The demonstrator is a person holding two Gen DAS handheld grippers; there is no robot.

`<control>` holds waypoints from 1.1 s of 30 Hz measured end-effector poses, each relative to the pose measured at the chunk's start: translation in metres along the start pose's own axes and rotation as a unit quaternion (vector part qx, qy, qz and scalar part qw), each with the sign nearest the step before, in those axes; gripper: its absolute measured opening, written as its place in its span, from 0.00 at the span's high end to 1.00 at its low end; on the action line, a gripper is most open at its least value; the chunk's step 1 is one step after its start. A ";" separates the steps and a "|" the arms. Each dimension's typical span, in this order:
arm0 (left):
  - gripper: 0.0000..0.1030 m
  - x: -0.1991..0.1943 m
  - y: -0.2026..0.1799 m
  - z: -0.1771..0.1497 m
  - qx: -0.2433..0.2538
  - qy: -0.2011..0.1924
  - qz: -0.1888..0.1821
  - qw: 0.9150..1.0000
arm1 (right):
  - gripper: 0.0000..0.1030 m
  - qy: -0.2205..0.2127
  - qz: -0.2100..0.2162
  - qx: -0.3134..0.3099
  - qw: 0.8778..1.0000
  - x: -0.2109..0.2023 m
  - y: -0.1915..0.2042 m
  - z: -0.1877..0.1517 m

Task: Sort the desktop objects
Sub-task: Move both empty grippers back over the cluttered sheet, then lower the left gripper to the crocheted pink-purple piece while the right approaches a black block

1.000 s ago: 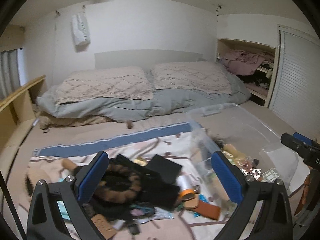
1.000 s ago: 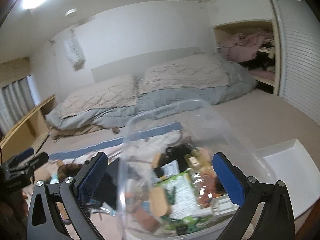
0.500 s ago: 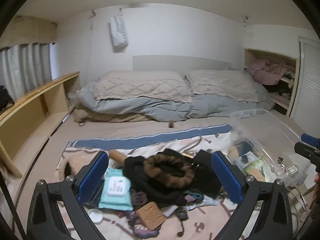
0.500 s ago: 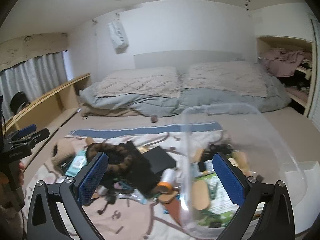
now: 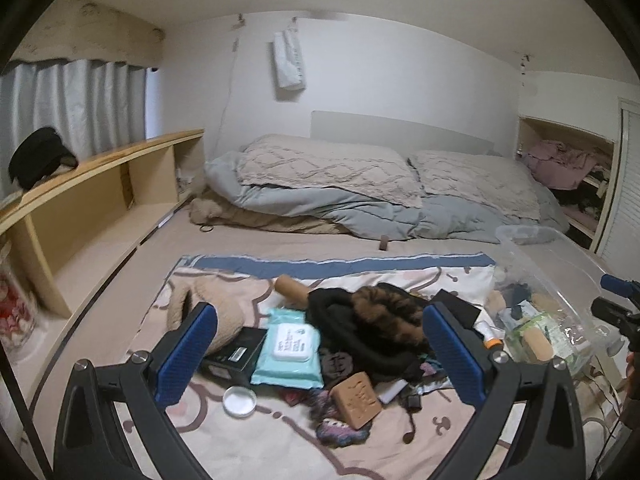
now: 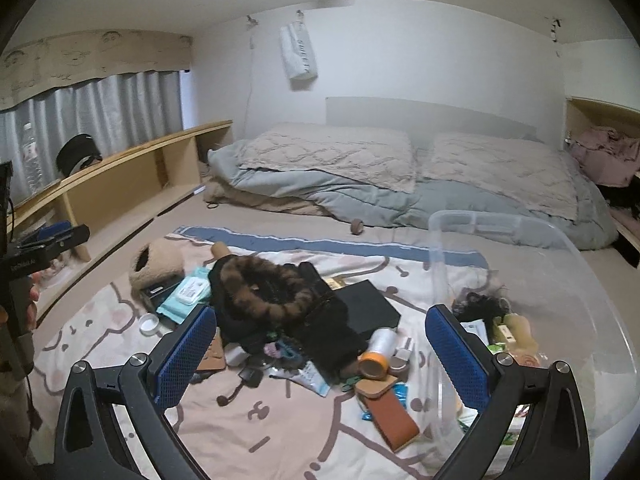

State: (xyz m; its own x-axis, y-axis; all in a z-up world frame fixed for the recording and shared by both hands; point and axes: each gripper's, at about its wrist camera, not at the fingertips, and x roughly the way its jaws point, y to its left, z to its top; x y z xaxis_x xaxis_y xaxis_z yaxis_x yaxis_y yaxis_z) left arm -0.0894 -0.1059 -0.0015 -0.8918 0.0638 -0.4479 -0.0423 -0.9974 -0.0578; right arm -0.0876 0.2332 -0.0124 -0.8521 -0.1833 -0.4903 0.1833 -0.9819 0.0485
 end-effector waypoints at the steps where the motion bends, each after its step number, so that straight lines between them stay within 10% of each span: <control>1: 0.00 0.000 0.004 -0.002 -0.006 0.002 0.000 1.000 | 0.00 -0.001 0.004 0.000 1.000 0.000 0.001 0.000; 17: 0.00 0.008 0.013 -0.046 -0.005 0.016 0.009 1.000 | 0.00 -0.013 0.053 -0.006 0.999 0.013 0.019 -0.018; 31: 0.06 0.052 -0.005 -0.110 -0.014 0.084 -0.009 0.996 | 0.00 0.134 0.065 -0.035 0.988 0.080 0.045 -0.063; 33: 0.08 0.061 -0.007 -0.120 -0.014 0.095 -0.007 0.995 | 0.13 0.149 0.081 -0.034 0.985 0.092 0.047 -0.068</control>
State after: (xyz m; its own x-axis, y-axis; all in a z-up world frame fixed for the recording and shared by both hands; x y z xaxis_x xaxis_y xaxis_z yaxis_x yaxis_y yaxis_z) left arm -0.0898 -0.0907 -0.1353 -0.7893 0.0853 -0.6081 -0.0396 -0.9953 -0.0883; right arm -0.1238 0.1737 -0.1140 -0.6289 -0.3055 -0.7150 0.3461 -0.9334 0.0945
